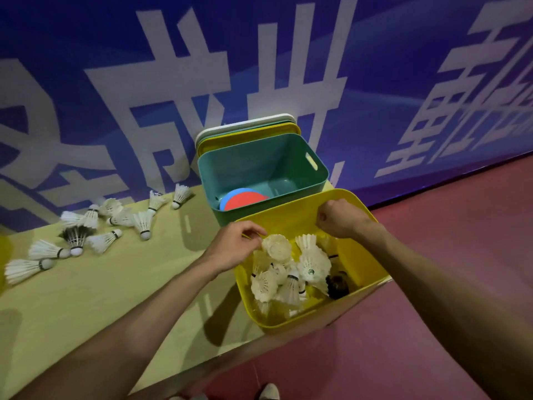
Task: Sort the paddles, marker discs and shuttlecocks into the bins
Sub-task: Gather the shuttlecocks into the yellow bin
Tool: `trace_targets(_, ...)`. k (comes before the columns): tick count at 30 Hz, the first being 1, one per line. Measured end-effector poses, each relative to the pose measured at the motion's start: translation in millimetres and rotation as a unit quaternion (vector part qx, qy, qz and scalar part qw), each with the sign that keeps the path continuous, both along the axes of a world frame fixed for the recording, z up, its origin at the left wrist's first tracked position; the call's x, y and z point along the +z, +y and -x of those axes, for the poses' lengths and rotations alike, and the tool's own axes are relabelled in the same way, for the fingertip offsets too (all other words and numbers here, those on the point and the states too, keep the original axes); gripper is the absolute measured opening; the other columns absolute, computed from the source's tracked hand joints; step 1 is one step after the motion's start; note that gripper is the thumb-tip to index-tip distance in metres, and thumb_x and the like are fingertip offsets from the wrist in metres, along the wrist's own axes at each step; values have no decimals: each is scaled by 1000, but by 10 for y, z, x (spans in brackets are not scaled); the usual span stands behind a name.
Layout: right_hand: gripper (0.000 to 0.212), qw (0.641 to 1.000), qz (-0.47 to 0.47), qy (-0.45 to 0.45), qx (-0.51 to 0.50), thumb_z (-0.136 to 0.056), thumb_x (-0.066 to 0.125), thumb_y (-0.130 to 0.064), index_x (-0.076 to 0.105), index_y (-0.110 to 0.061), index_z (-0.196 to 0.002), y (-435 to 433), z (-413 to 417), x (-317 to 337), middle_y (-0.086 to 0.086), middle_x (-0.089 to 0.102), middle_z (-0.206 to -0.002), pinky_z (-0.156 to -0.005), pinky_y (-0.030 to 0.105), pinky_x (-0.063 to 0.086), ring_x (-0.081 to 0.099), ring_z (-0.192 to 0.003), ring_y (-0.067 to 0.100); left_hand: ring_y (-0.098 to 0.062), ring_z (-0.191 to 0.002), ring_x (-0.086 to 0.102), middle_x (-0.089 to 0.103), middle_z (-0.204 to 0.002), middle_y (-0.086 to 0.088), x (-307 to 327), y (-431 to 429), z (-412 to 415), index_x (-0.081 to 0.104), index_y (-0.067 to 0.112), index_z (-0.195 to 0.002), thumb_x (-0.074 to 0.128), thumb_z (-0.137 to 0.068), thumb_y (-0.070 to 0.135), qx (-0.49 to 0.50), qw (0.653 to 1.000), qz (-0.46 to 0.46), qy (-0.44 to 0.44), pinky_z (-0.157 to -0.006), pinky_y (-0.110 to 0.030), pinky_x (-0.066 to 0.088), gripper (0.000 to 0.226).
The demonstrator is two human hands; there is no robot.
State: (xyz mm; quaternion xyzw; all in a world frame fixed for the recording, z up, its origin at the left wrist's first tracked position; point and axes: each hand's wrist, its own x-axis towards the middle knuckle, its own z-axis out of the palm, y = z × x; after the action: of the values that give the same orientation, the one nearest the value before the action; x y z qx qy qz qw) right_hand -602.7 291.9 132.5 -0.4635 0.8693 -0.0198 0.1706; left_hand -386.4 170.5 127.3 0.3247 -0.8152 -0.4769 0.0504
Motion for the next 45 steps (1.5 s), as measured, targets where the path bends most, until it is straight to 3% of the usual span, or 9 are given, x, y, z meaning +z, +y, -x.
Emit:
trace_targets(5, 16, 998, 52, -6, 27, -88, 48, -17, 56, -12, -76, -373, -227, 38, 6, 59, -76, -57, 29, 42, 58, -71, 25, -17, -86, 69, 70, -90, 4, 80, -257, -236, 68, 31, -85, 60, -88, 8, 44, 997, -16, 55, -83, -37, 56, 25)
trace_targets(10, 21, 993, 106, -21, 54, -90, 50, -23, 66, -10, -94, -870, -630, 153, 11, 70, -93, -74, 40, 54, 64, -83, 29, -19, -85, 68, 70, -88, -2, 97, -581, -585, 67, 30, -85, 61, -88, 6, 91, 992, -37, 79, -84, -38, 55, 25)
trace_targets(16, 25, 992, 101, -35, 74, -87, 55, -32, 65, -22, -107, -1536, -1158, 120, 10, 68, -110, -86, 42, 54, 63, -97, 29, -13, -96, 63, 67, -103, -2, 112, -1002, -1186, 65, 22, -112, 61, -88, 7, 88, 984, -126, 88, -88, -27, 50, 28)
trace_targets(22, 23, 989, 65, -49, 126, -88, 55, -26, 65, -19, -107, -2233, -1802, -53, 9, 69, -109, -85, 37, 52, 62, -99, 27, -10, -90, 60, 66, -101, -5, 15, -1488, -1875, 66, 18, -108, 58, -90, 8, 176, 973, -131, 72, -84, -20, 46, 23)
trace_targets(28, 23, 982, 36, -75, 167, -88, 55, -26, 64, -18, -107, -2884, -2491, -353, 8, 69, -107, -83, 33, 52, 62, -96, 25, -18, -90, 67, 70, -95, -8, -354, -2020, -2673, 68, 27, -92, 56, -89, 10, 286, 950, -123, 29, -86, -31, 49, 21)
trace_targets(33, 24, 980, 15, -106, 170, -89, 54, -23, 64, -16, -110, -3343, -2940, -652, 8, 67, -113, -80, 29, 45, 60, -103, 26, -16, -90, 64, 69, -92, 0, -763, -2433, -3187, 66, 28, -86, 51, -88, 6, 342, 931, -127, -10, -80, -28, 46, 28)
trace_targets(39, 30, 972, -10, -123, 200, -88, 60, -20, 60, -13, -117, -3695, -3352, -1102, 8, 64, -116, -86, 31, 47, 58, -107, 23, -25, -90, 63, 67, -100, -12, -1181, -2891, -3501, 62, 21, -102, 56, -83, 7, 391, 907, -155, -36, -82, -34, 47, 24)
trace_targets(42, 36, 974, 2, -123, 188, -86, 62, -20, 57, -13, -121, -3877, -3473, -1277, 10, 60, -120, -89, 33, 47, 56, -109, 25, -23, -93, 60, 62, -110, -11, -1290, -3066, -3558, 59, 23, -103, 56, -83, 5, 423, 891, -162, -15, -87, -39, 49, 27)
trace_targets(45, 43, 979, 35, -125, 160, -84, 65, -18, 54, -13, -125, -4078, -3598, -1398, 10, 55, -125, -90, 34, 48, 54, -110, 25, -35, -104, 61, 53, -121, -8, -1421, -3253, -3601, 56, 22, -115, 54, -80, 12, 455, 880, -137, 1, -89, -47, 53, 36)
